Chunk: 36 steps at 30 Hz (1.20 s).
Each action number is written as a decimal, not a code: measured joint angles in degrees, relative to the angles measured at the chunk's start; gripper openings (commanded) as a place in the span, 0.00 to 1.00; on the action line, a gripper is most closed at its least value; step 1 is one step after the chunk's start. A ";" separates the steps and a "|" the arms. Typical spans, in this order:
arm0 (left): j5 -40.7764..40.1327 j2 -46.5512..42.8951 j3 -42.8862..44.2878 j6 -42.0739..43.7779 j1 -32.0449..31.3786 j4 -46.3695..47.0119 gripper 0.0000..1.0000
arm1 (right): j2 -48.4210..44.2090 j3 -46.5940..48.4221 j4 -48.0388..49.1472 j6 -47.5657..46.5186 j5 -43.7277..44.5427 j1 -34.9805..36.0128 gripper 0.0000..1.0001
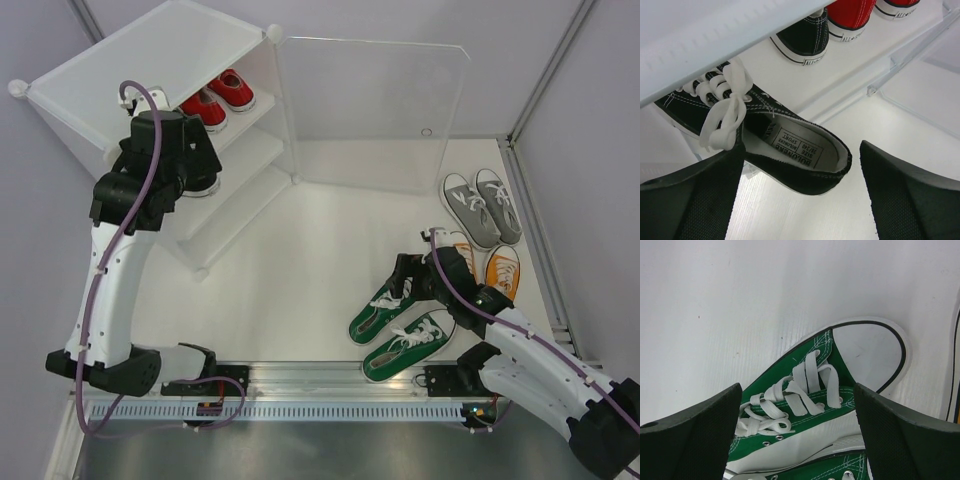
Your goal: Place and organize the shoes in the shoe cabinet
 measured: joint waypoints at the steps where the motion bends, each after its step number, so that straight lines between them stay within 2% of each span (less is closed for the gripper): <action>1: 0.24 -0.24 0.00 -0.61 0.00 0.00 1.00 | 0.04 0.00 0.00 -0.13 -0.55 0.00 0.95; 8: 3.78 -0.85 0.74 -2.58 0.37 -0.31 1.00 | 0.39 0.61 0.66 -1.36 -6.08 0.00 0.93; 12: 7.56 -0.92 1.88 -2.82 0.44 -0.20 1.00 | 0.61 4.07 1.79 -2.73 -10.43 0.07 0.93; 19: 19.47 -4.76 0.68 -1.84 0.57 1.68 1.00 | 8.68 21.38 6.67 -7.56 -15.37 3.04 0.93; 24: 30.86 -15.37 -12.24 0.44 0.57 4.24 1.00 | 18.56 36.94 10.10 -10.67 -16.81 3.43 0.95; 27: 34.84 -22.23 -21.22 1.57 0.57 5.29 1.00 | 25.07 45.24 11.28 -11.39 -19.15 3.48 0.98; 32: 35.85 -34.14 -35.47 1.90 0.59 6.32 1.00 | 38.03 58.58 12.41 -13.25 -21.42 6.19 0.98; 36: 32.65 -42.21 -45.40 1.62 0.59 6.49 0.98 | 48.59 68.32 12.72 -15.52 -21.46 11.10 0.98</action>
